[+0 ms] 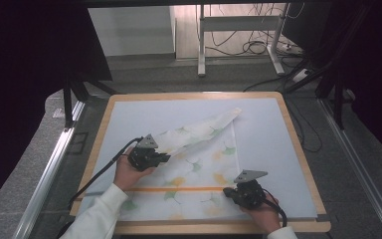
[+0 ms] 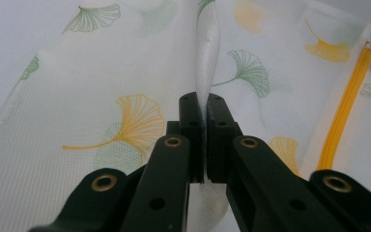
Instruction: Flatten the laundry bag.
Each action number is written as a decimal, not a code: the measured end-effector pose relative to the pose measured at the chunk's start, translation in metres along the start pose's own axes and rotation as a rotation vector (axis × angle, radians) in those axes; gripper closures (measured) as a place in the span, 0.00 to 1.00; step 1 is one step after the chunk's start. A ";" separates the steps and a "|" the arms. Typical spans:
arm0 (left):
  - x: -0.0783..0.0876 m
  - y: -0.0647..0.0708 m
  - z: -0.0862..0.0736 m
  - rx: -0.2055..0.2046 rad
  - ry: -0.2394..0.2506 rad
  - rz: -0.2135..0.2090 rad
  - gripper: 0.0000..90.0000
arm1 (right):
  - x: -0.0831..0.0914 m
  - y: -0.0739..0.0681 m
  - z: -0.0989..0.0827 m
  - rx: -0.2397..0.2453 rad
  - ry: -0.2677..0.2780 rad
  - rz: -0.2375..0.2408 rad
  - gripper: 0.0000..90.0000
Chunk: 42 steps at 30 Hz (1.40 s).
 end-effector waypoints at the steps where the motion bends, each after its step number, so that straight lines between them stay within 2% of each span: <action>1: 0.000 -0.001 0.000 0.009 0.004 -0.001 0.98 | 0.000 0.000 0.000 0.000 0.000 0.000 0.98; 6: 0.003 -0.012 -0.003 0.041 0.012 0.012 0.98 | 0.000 0.000 0.000 0.003 0.002 0.001 0.98; 13: 0.005 -0.020 -0.002 0.039 0.020 0.032 0.98 | 0.000 0.000 0.000 0.000 0.004 0.000 0.99; 25: 0.015 -0.035 -0.005 0.082 0.043 0.051 0.98 | 0.000 0.000 0.000 0.002 0.004 0.001 0.99; 28: 0.016 -0.037 -0.005 0.077 0.042 0.058 0.98 | 0.000 0.000 0.000 0.002 0.005 0.001 0.99; 42: 0.015 -0.052 -0.005 0.107 0.047 0.074 0.98 | 0.000 0.000 0.000 0.001 0.006 0.004 0.99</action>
Point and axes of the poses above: each handheld gripper's, and its own axes: x roughly backward along the jaws, z roughly out of its top, y roughly to its right, the point moved 6 cm from there along -x, roughly forward along the jaws, and after that the axes turned 4 degrees about y, right-handed, at the moved point
